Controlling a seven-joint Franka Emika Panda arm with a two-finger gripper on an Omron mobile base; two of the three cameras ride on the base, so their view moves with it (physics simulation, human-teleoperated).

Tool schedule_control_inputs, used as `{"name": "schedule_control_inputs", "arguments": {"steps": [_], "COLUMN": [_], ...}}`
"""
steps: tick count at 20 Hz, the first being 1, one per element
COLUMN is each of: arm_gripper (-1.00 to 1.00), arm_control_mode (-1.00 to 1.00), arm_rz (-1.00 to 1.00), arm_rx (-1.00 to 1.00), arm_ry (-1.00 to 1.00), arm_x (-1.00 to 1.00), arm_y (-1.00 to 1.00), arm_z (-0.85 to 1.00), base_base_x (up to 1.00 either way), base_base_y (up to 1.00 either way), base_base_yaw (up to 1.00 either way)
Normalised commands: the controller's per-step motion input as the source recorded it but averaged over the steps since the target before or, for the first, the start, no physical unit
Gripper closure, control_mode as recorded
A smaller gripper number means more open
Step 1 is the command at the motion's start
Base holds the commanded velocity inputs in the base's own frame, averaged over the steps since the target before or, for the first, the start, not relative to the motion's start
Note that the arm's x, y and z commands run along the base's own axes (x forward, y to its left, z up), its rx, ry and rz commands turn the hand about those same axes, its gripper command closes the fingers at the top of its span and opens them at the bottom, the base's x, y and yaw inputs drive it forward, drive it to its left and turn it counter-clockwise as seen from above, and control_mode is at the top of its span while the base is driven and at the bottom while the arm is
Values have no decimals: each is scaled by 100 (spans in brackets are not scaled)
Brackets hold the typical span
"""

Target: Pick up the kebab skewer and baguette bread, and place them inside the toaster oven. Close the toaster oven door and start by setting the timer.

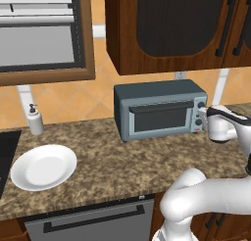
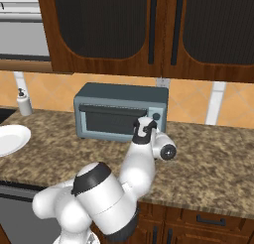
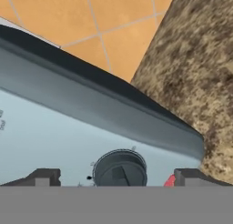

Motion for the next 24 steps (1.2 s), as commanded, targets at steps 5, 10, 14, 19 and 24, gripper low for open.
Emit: {"name": "schedule_control_inputs", "arguments": {"steps": [5, 10, 14, 19, 24], "arm_gripper": [-100, -100, -100, -100, -100], "arm_control_mode": [-100, -100, -100, -100, -100], "arm_rz": [-1, -3, -2, -3, -3], "arm_rx": [0, 0, 0, 0, 0], "arm_ry": [0, 0, 1, 1, 0], "arm_x": [14, 11, 1, 0, 0], "arm_y": [0, 0, 0, 0, 0], "arm_z": [-24, -19, -13, -21, -30], "base_base_x": [0, 0, 0, 0, 0], "base_base_y": [0, 0, 0, 0, 0], "base_base_yaw": [0, 0, 0, 0, 0]}}
